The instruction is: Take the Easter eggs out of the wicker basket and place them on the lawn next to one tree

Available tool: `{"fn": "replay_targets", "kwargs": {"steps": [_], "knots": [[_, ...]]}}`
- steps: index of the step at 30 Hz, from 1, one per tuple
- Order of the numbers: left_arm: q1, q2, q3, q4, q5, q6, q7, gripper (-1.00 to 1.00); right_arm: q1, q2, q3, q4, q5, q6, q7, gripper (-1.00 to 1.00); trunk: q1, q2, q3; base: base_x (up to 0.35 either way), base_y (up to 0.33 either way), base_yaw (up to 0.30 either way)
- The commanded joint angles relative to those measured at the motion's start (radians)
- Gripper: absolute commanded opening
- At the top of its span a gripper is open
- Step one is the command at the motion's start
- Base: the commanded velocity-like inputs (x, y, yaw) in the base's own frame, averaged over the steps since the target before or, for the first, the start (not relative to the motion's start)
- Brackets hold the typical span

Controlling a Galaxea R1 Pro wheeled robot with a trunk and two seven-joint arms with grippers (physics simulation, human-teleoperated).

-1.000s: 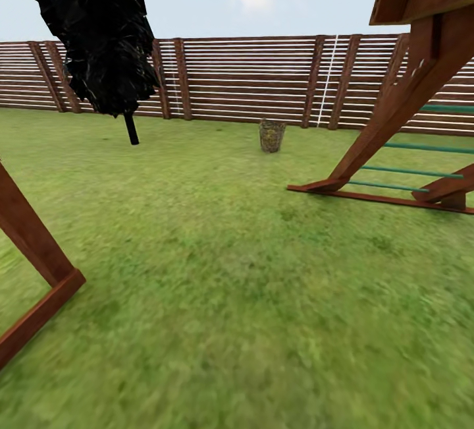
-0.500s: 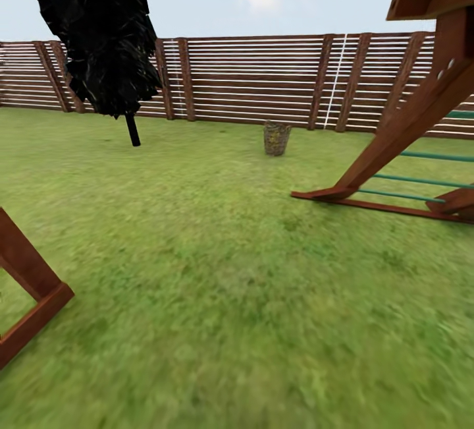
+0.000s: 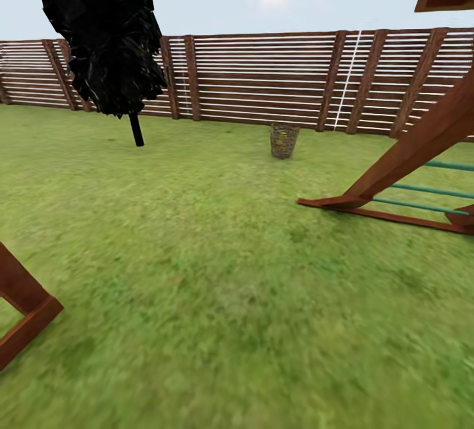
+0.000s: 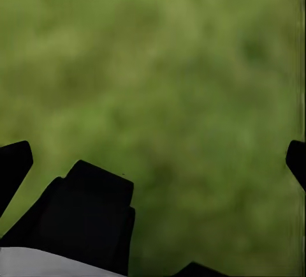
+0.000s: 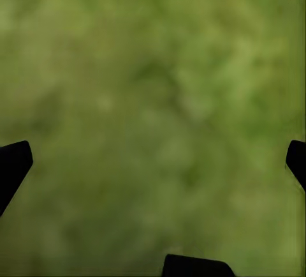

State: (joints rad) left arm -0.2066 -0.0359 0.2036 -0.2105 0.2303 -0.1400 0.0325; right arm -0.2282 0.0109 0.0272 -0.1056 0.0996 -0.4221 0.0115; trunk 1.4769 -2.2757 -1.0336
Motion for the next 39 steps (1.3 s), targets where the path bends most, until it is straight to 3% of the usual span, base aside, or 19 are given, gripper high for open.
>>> {"fn": "replay_targets", "kwargs": {"steps": [1, 22, 39], "knots": [[0.000, 0.000, 0.000, -0.002, 0.004, -0.003, 0.002, 1.00, 0.000, -0.001, 0.002, 0.000, 0.005, -0.002, -0.001, 1.00, 0.000, 0.000, -0.001, 0.314, -0.086, 0.092], [0.000, -0.007, -0.001, -0.001, 0.007, -0.007, 0.002, 1.00, 0.000, -0.001, 0.001, 0.001, 0.006, -0.001, 0.001, 1.00, 0.000, 0.000, -0.007, 0.314, -0.080, 0.109], [0.000, -0.002, 0.002, 0.001, 0.007, -0.009, -0.004, 1.00, 0.000, -0.010, 0.002, 0.002, 0.001, 0.004, 0.014, 1.00, 0.000, 0.000, -0.008, 0.314, -0.079, 0.009]]}}
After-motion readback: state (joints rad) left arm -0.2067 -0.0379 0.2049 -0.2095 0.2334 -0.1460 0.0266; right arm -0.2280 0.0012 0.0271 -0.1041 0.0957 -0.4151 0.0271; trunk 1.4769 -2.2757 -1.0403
